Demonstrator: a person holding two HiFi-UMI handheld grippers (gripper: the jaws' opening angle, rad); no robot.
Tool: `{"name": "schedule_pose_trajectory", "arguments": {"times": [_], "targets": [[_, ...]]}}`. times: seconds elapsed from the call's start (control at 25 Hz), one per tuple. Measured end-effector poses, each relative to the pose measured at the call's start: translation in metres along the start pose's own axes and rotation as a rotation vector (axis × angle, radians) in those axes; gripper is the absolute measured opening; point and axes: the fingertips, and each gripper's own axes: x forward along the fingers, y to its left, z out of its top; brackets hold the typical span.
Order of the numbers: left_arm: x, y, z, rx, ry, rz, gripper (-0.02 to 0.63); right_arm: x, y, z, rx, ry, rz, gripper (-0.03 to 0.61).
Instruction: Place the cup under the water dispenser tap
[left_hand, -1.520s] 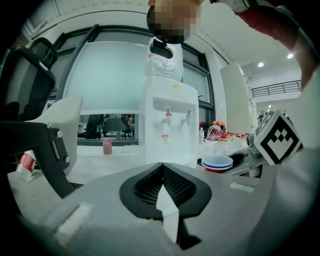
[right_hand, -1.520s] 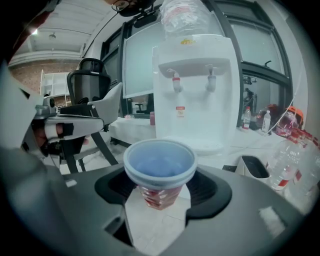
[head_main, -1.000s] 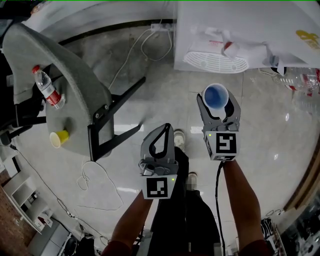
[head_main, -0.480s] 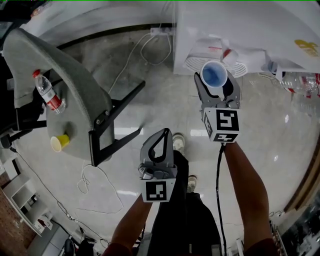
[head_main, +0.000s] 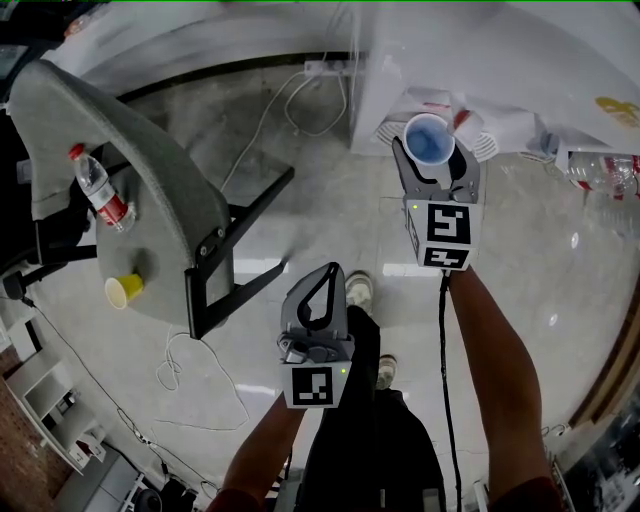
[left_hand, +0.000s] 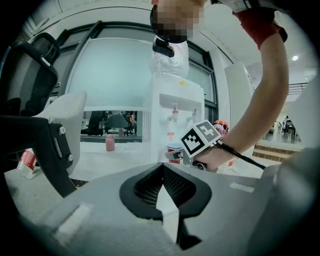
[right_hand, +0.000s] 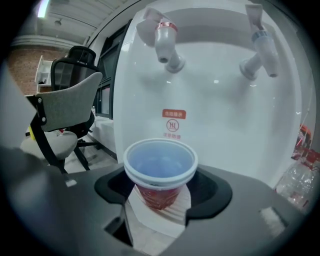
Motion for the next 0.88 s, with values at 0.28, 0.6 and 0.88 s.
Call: {"name": "schedule_pose_trajectory", "arguments": {"times": [0.28, 0.6, 0.88], "targets": [[0.002, 0.007, 0.001, 0.012, 0.000, 0.004, 0.002, 0.001, 0.001, -0.001, -0.003, -0.004, -0.016, 0.321], [0.000, 0.004, 0.013, 0.011, -0.011, -0.001, 0.002, -0.010, 0.007, -0.025, -0.006, 0.093, 0.011, 0.374], [-0.012, -0.005, 0.032, 0.016, -0.023, 0.000, 0.002, -0.060, 0.015, -0.044, 0.075, 0.124, -0.009, 0.371]]}}
